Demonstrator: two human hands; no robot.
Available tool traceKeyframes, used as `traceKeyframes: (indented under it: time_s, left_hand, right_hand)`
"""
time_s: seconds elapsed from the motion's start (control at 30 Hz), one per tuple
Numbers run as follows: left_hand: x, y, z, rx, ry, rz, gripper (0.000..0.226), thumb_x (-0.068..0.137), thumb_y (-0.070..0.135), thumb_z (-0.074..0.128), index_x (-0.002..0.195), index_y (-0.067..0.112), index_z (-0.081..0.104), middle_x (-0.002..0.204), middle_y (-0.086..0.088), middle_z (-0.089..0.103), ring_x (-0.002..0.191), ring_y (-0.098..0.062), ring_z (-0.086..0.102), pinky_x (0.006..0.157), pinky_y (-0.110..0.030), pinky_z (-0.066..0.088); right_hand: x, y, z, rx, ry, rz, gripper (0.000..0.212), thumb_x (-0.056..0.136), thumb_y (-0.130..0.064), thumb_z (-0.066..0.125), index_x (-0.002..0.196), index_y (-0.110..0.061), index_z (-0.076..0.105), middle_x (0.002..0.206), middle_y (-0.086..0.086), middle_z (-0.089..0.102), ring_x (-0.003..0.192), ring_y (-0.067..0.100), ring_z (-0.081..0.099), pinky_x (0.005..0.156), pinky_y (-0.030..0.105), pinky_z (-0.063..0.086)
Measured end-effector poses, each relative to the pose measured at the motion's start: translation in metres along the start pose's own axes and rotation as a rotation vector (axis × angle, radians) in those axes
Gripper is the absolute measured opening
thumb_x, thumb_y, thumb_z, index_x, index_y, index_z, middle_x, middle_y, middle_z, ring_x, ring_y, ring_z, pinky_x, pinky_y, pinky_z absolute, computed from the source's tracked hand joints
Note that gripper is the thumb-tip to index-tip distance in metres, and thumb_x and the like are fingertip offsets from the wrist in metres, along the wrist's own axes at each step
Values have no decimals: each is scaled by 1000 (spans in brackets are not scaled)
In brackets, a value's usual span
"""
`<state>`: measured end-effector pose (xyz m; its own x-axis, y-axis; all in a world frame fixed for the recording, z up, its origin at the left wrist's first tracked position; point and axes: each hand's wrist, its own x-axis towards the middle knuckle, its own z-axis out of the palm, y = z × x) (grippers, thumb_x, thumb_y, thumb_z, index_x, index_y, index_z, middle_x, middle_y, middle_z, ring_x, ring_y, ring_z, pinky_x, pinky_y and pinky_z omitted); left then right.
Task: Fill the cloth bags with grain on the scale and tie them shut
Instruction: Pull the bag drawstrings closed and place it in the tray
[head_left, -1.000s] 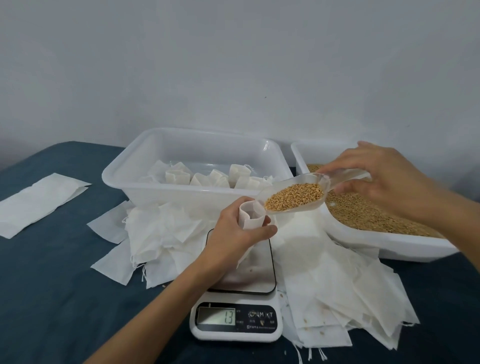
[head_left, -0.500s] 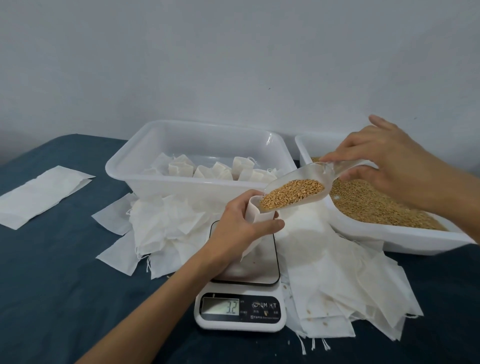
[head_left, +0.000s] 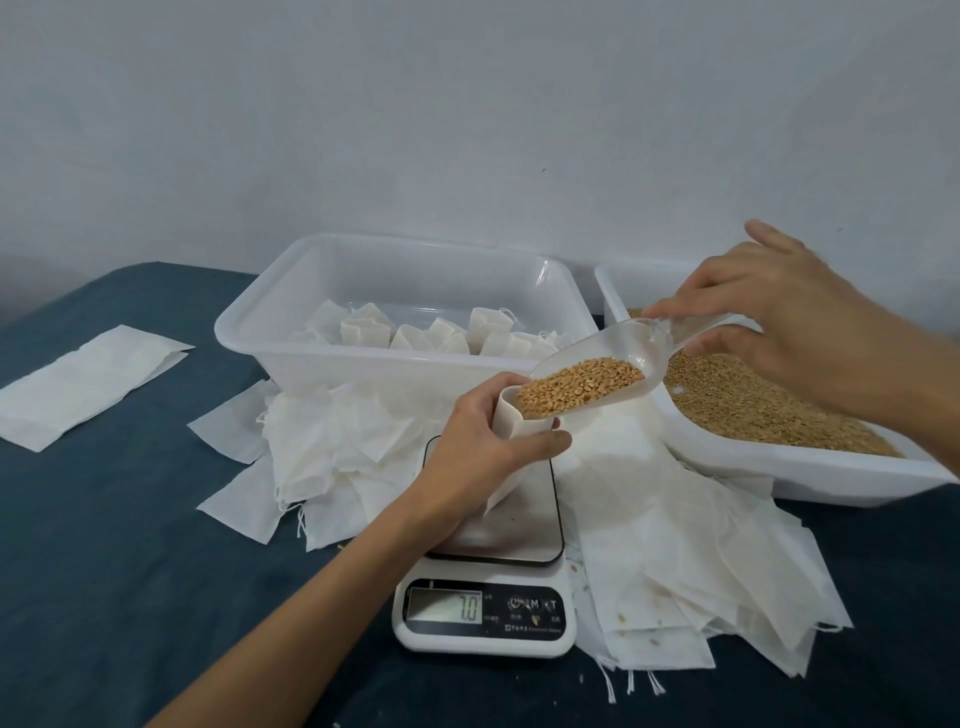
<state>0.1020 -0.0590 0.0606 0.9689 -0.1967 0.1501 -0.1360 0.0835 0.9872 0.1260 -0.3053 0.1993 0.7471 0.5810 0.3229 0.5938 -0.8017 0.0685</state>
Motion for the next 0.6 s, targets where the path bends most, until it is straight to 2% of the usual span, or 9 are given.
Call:
traceKeyframes:
  time_s: [0.17,0.33,0.4,0.5,0.6]
  left_hand:
    - [1,-1,-1,19,2,11,33,75,20,83,105,17,69,95,-3,75,86,-14,67,81,-32,52]
    - [0,-2,-1,26,7,14,33,75,21,83,105,19,69,100,-5,76,91,-16,70,84,-33,53]
    - [0,-1,-2,24,10,13,35,75,20,84,106,19,69,104,-10,76,94,-22,70,87,-39,53]
    - [0,-1,-2,15,17,22,33,74,19,84,105,20,70,107,-14,75,92,-19,68,88,-38,52]
    - [1,-1,-2,17,33,23,36,75,19,84,108,17,71,109,-15,74,101,-34,69,99,-50,52]
  right_hand:
    - [0,0,0,9,10,-2,40,83,-10,75,119,-27,73,100,-11,63,106,21,56,121,33,4]
    - [1,2,3,0,23,-16,40,81,-9,78,117,-25,74,98,-12,61,101,20,56,120,37,11]
    - [1,3,3,-9,23,-29,40,79,-8,80,116,-25,75,97,-11,64,94,17,53,113,37,20]
    - [1,4,4,-20,23,-30,42,78,-7,82,115,-27,75,96,-9,67,91,15,51,101,38,27]
    - [1,5,4,-20,26,-29,42,79,-9,81,116,-28,75,97,-9,66,92,15,50,99,37,27]
